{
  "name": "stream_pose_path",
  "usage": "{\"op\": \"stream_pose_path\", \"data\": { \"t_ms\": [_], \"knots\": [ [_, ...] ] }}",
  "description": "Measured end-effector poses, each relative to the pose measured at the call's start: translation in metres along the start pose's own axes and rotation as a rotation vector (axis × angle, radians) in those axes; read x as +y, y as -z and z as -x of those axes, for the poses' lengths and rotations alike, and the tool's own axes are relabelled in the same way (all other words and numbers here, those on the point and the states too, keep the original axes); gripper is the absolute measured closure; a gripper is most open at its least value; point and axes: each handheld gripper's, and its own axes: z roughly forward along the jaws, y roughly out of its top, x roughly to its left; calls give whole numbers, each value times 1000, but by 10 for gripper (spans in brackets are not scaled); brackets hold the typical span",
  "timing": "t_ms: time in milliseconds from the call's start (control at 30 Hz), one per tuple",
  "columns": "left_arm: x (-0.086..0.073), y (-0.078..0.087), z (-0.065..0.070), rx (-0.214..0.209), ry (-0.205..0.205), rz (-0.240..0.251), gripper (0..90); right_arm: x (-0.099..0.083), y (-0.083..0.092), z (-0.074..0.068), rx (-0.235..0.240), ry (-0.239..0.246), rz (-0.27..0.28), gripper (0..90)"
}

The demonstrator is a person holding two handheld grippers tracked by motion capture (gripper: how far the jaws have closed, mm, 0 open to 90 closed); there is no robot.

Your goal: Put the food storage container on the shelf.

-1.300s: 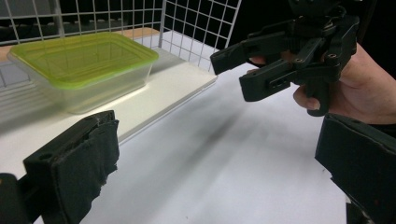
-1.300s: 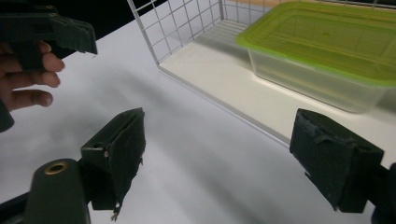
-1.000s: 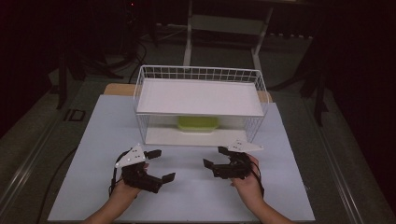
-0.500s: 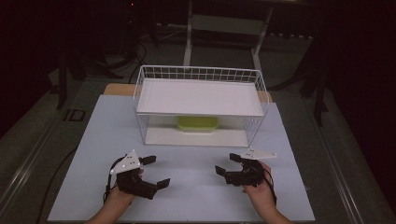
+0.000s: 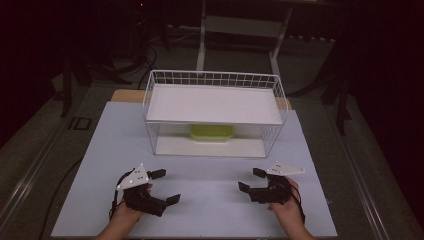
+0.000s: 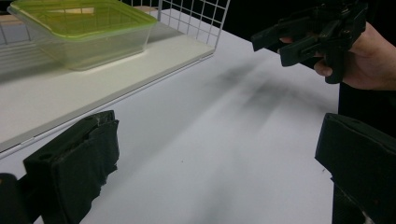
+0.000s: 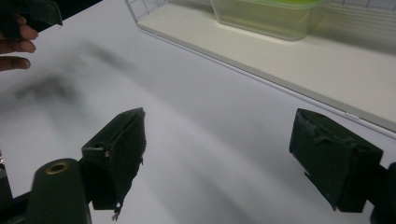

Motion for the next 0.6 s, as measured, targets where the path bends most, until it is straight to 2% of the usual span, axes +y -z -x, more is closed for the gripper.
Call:
{"op": "stream_pose_path", "data": {
  "t_ms": [100,300,467,600],
  "knots": [
    [-2,-2,0,-1,-9,-8,2,-3,-1,1,7,18,3,184],
    [-3,-5,2,-16,-32,-8,2,-6,-2,5,35,13,-1,185],
    [-4,-5,2,-12,-29,-9,2,-5,0,6,34,12,12,184],
    [-4,-5,0,-11,-15,-7,2,-6,-2,7,40,9,1,184]
  ]
}}
